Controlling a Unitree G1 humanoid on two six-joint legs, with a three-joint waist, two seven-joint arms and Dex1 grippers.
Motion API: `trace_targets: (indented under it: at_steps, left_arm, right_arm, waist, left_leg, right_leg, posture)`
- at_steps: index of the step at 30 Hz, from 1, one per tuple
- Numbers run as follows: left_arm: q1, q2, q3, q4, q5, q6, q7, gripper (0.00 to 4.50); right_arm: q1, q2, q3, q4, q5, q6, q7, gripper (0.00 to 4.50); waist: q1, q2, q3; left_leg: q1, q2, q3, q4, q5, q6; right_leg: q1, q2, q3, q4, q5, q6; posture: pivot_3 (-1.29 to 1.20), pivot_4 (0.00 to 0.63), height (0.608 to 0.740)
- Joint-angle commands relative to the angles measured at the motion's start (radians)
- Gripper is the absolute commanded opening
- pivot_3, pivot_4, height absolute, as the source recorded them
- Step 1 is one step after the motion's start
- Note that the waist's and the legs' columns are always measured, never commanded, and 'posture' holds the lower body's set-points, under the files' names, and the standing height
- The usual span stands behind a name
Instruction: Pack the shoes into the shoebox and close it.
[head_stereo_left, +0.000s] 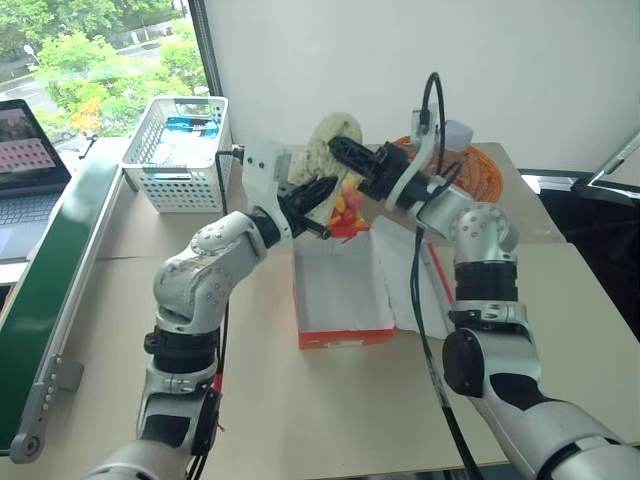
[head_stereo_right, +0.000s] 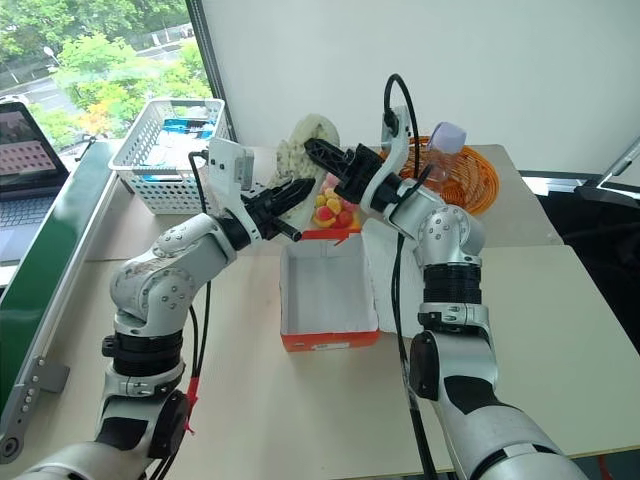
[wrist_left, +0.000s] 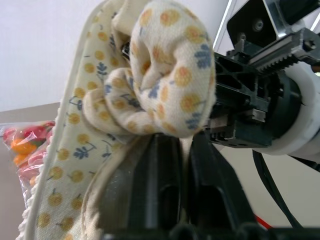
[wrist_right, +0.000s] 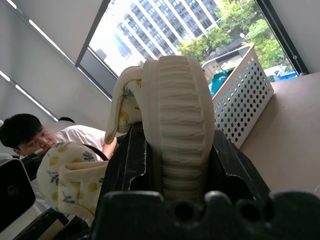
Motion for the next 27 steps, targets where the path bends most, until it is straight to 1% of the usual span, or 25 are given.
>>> trace_targets:
  at_steps: [1, 2, 3, 4, 5, 6, 7, 8, 9, 11, 12, 14, 15, 19, 21, 23, 27]
  left_arm:
    - [0.029, 0.088, 0.085, -0.129, -0.056, 0.050, -0.012, 2.03]
    - [0.045, 0.116, 0.118, -0.149, -0.095, 0.076, -0.023, 2.33]
    - [0.072, 0.168, 0.155, -0.178, -0.143, 0.108, -0.061, 2.72]
    - [0.091, 0.205, 0.179, -0.199, -0.179, 0.130, -0.084, 2.76]
    - [0.124, 0.274, 0.214, -0.218, -0.199, 0.150, -0.125, 2.76]
    - [0.145, 0.321, 0.235, -0.228, -0.212, 0.160, -0.149, 2.76]
    - [0.157, 0.350, 0.247, -0.233, -0.221, 0.165, -0.158, 2.76]
    - [0.181, 0.400, 0.267, -0.231, -0.223, 0.169, -0.180, 2.76]
    - [0.207, 0.448, 0.282, -0.227, -0.218, 0.168, -0.204, 2.76]
    - [0.237, 0.504, 0.287, -0.219, -0.209, 0.161, -0.225, 2.76]
    - [0.253, 0.517, 0.276, -0.208, -0.187, 0.147, -0.219, 2.76]
    - [0.268, 0.518, 0.249, -0.195, -0.151, 0.122, -0.196, 2.76]
    - [0.270, 0.515, 0.238, -0.194, -0.139, 0.114, -0.189, 2.76]
    - [0.273, 0.473, 0.205, -0.223, -0.134, 0.098, -0.162, 2.76]
    - [0.292, 0.446, 0.204, -0.250, -0.137, 0.093, -0.142, 2.76]
    - [0.306, 0.427, 0.208, -0.269, -0.140, 0.097, -0.118, 2.76]
    - [0.354, 0.401, 0.214, -0.307, -0.133, 0.092, -0.078, 2.76]
  right_arm:
    - [-0.063, -0.058, -0.016, -0.011, -0.031, -0.063, 0.019, 0.80]
    - [-0.077, -0.071, -0.016, -0.003, -0.038, -0.070, 0.021, 0.78]
    - [-0.096, -0.085, -0.017, 0.007, -0.044, -0.070, 0.020, 0.76]
    - [-0.109, -0.094, -0.019, 0.014, -0.046, -0.069, 0.021, 0.75]
    - [-0.130, -0.109, -0.015, 0.020, -0.055, -0.053, 0.013, 0.75]
    - [-0.144, -0.118, -0.011, 0.023, -0.063, -0.040, 0.007, 0.74]
    - [-0.152, -0.125, -0.008, 0.027, -0.068, -0.033, 0.004, 0.74]
    - [-0.175, -0.136, 0.003, 0.035, -0.071, 0.018, -0.012, 0.73]
    - [-0.198, -0.147, 0.031, 0.040, -0.087, 0.071, -0.029, 0.73]
    - [-0.235, -0.159, 0.070, 0.053, -0.098, 0.165, -0.036, 0.73]
    - [-0.248, -0.169, 0.146, 0.002, -0.131, 0.221, -0.037, 0.73]
    - [-0.269, -0.178, 0.250, -0.061, -0.145, 0.339, -0.013, 0.73]
    - [-0.278, -0.181, 0.274, -0.070, -0.145, 0.381, -0.002, 0.73]
    - [-0.296, -0.169, 0.340, 0.008, -0.156, 0.495, 0.037, 0.73]
    - [-0.287, -0.167, 0.377, 0.048, -0.176, 0.523, 0.052, 0.73]
    - [-0.281, -0.169, 0.380, 0.071, -0.185, 0.540, 0.057, 0.73]
    - [-0.239, -0.187, 0.475, 0.116, -0.264, 0.475, 0.098, 0.73]
  waist:
    - [0.000, 0.000, 0.000]
    - [0.001, 0.000, 0.000]
    - [0.000, 0.001, 0.001]
    - [-0.003, 0.001, 0.001]
    - [-0.006, 0.001, 0.001]
    - [-0.007, 0.002, 0.002]
    - [-0.011, 0.002, 0.002]
    - [-0.010, 0.003, 0.002]
    - [-0.010, 0.003, 0.002]
    - [-0.012, 0.003, 0.002]
    - [-0.012, 0.003, 0.002]
    - [-0.012, 0.003, 0.002]
    - [-0.012, 0.003, 0.002]
    - [-0.001, 0.003, 0.002]
    - [0.005, 0.003, 0.002]
    - [0.006, 0.003, 0.002]
    - [0.005, 0.003, 0.002]
  left_leg:
    - [0.000, 0.000, 0.000, 0.000, 0.000, 0.000]
    - [0.000, 0.000, 0.000, 0.000, 0.000, 0.000]
    - [0.000, 0.000, 0.000, 0.000, 0.000, 0.000]
    - [0.000, 0.000, 0.000, 0.000, 0.000, 0.000]
    - [0.000, 0.000, 0.000, 0.000, 0.000, 0.000]
    - [0.000, 0.000, 0.000, 0.000, 0.000, 0.000]
    - [0.000, 0.000, 0.000, 0.000, 0.000, 0.000]
    - [0.000, 0.000, 0.000, 0.000, 0.000, 0.000]
    - [0.000, 0.000, 0.000, 0.000, 0.000, 0.000]
    - [0.000, 0.000, 0.000, 0.000, 0.000, 0.000]
    - [0.000, 0.000, 0.000, 0.000, 0.000, 0.000]
    - [0.000, 0.000, 0.000, 0.000, 0.000, 0.000]
    - [0.000, 0.000, 0.000, 0.000, 0.000, 0.000]
    - [0.000, 0.000, 0.000, 0.000, 0.000, 0.000]
    - [0.000, 0.000, 0.000, 0.000, 0.000, 0.000]
    - [0.000, 0.000, 0.000, 0.000, 0.000, 0.000]
    - [-0.001, 0.000, 0.000, 0.000, 0.000, 0.000]
  right_leg:
    - [0.000, 0.000, 0.000, 0.000, 0.000, 0.000]
    - [0.000, 0.000, 0.000, 0.000, 0.000, 0.000]
    - [0.000, 0.000, 0.000, 0.000, 0.000, 0.000]
    - [0.000, 0.000, 0.000, 0.000, 0.000, 0.000]
    - [0.000, 0.000, 0.000, 0.000, 0.000, 0.000]
    - [0.000, 0.000, 0.000, 0.000, 0.000, 0.000]
    - [-0.001, 0.000, 0.000, 0.000, 0.000, 0.000]
    - [-0.001, 0.000, 0.000, 0.000, 0.000, 0.000]
    - [-0.001, 0.000, 0.000, 0.000, 0.000, 0.000]
    - [-0.001, 0.000, 0.000, 0.000, 0.000, -0.001]
    - [-0.001, 0.000, 0.000, 0.001, -0.001, -0.001]
    - [-0.001, 0.000, 0.000, 0.000, -0.001, -0.001]
    - [-0.001, 0.000, 0.000, 0.000, -0.001, -0.001]
    - [-0.001, 0.000, -0.001, 0.000, -0.001, -0.001]
    - [-0.001, 0.000, -0.001, 0.000, -0.001, -0.001]
    - [-0.001, 0.000, -0.001, 0.000, -0.001, -0.001]
    - [-0.001, 0.000, -0.001, 0.000, -0.001, -0.001]
  posture:
    - [0.00, 0.150, 0.740]
    - [0.00, 0.150, 0.740]
    - [0.00, 0.150, 0.740]
    - [0.00, 0.150, 0.740]
    - [0.00, 0.150, 0.740]
    - [0.00, 0.150, 0.740]
    - [0.00, 0.150, 0.740]
    - [0.00, 0.150, 0.740]
    - [0.00, 0.150, 0.740]
    - [0.00, 0.150, 0.740]
    - [0.00, 0.150, 0.740]
    - [0.00, 0.150, 0.740]
    - [0.00, 0.150, 0.740]
    - [0.00, 0.150, 0.740]
    - [0.00, 0.150, 0.740]
    - [0.00, 0.150, 0.740]
    - [0.00, 0.150, 0.740]
